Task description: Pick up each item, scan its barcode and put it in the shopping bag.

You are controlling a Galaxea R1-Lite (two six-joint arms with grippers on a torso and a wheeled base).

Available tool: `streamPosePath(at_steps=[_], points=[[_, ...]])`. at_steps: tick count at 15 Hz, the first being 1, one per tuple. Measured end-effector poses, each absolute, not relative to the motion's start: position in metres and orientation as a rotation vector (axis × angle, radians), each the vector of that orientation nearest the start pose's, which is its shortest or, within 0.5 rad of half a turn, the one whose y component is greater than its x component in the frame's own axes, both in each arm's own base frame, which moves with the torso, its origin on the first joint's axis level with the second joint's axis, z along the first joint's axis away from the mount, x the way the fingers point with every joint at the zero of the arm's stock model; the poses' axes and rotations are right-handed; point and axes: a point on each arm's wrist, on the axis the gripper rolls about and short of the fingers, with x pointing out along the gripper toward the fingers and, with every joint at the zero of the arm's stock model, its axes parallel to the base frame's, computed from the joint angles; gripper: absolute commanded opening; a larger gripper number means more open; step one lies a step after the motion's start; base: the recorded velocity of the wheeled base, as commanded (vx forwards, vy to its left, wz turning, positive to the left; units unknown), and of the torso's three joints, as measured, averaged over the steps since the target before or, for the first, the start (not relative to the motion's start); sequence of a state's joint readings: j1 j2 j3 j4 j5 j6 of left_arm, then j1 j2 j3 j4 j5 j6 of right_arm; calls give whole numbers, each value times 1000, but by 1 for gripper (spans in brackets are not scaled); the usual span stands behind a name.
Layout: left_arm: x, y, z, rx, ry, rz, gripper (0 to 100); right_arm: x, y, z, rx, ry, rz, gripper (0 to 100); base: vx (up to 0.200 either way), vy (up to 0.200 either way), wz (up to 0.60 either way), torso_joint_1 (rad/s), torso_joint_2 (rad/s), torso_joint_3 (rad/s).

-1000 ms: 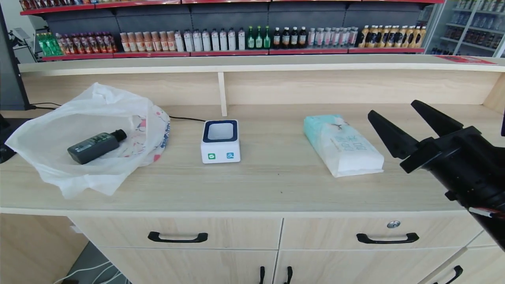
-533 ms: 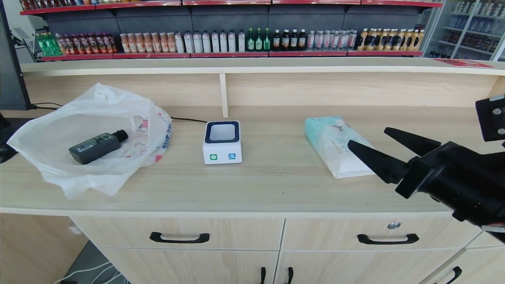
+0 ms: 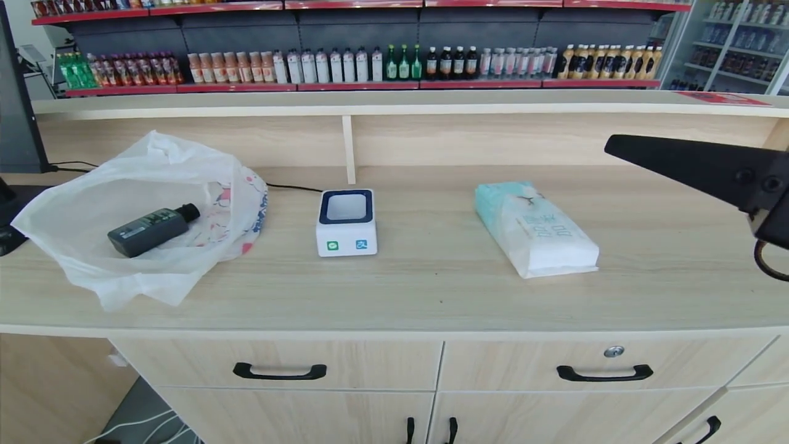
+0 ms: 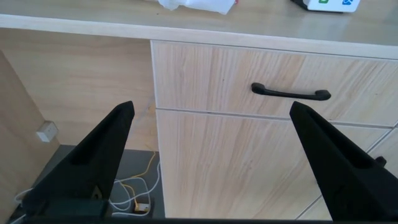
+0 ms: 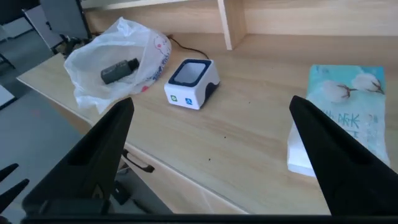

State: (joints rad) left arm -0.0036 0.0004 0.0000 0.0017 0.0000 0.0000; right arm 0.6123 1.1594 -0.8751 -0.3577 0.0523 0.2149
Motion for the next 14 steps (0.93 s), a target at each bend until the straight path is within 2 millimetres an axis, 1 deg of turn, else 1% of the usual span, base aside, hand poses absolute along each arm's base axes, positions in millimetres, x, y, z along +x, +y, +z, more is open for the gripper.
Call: streamPosePath(at_steps=[2, 4, 5, 7, 10, 11, 14], points=[[-23, 0, 75, 0, 2, 0, 100, 139, 94, 308, 212, -2, 725, 100, 0, 0, 0, 0, 0, 0], [-23, 0, 75, 0, 2, -3, 100, 154, 83, 308, 196, 4, 703, 100, 0, 0, 0, 0, 0, 0], [-23, 0, 75, 0, 2, -2, 100, 164, 79, 310, 198, 10, 683, 100, 0, 0, 0, 0, 0, 0], [-23, 0, 75, 0, 2, -1, 100, 185, 78, 313, 222, 43, 651, 100, 0, 0, 0, 0, 0, 0], [-23, 0, 75, 0, 2, -2, 100, 221, 76, 308, 213, 112, 581, 100, 0, 0, 0, 0, 0, 0], [-23, 0, 75, 0, 2, -2, 100, 234, 75, 303, 187, 134, 559, 100, 0, 0, 0, 0, 0, 0], [-23, 0, 75, 0, 2, -2, 100, 272, 71, 278, 89, 247, 503, 100, 0, 0, 0, 0, 0, 0]])
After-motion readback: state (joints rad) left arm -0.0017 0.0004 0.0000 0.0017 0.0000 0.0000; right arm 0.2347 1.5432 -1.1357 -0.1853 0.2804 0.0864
